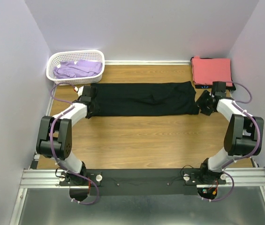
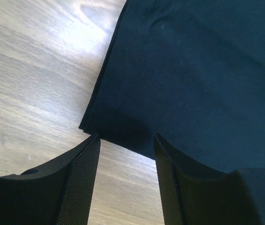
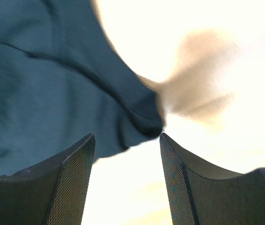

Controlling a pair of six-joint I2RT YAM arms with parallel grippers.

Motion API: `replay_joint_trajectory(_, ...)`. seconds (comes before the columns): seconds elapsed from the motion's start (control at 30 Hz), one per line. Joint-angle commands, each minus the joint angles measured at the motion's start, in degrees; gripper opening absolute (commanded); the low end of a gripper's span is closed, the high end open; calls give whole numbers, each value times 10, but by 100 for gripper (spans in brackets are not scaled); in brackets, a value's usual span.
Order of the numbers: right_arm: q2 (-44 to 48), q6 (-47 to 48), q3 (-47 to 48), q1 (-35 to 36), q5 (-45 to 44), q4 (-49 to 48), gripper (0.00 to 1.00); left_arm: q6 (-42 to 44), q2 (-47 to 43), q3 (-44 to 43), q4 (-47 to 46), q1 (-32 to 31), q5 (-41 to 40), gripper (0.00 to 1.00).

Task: Fold and stack the t-shirts
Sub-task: Fold the tshirt

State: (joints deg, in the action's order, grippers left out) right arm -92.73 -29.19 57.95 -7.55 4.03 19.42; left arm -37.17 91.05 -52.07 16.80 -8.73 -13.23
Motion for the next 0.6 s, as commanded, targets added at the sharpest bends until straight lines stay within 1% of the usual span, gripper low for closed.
replay_joint_trajectory(0.0, 13, -40, -46, -21, 41, -38, 65, -4, 19, -1, -12, 3, 9, 56)
replay_joint_trajectory(0.07, 4, -49, -62, -28, 59, -53, 64, -1, 28, 0, -12, 5, 7, 55)
replay_joint_trajectory(0.3, -12, -70, -101, -48, 75, -105, 61, 10, 54, -3, 2, 9, -14, 53)
replay_joint_trajectory(0.47, -20, -74, -115, -52, 68, -120, 52, 10, 61, 1, 6, 10, -17, 53)
replay_joint_trajectory(0.5, -21, -73, -119, -54, 63, -121, 43, 10, 62, 1, 9, 10, -21, 53)
replay_joint_trajectory(0.57, -20, -66, -121, -56, 58, -121, 29, 10, 65, 1, 14, 10, -28, 53)
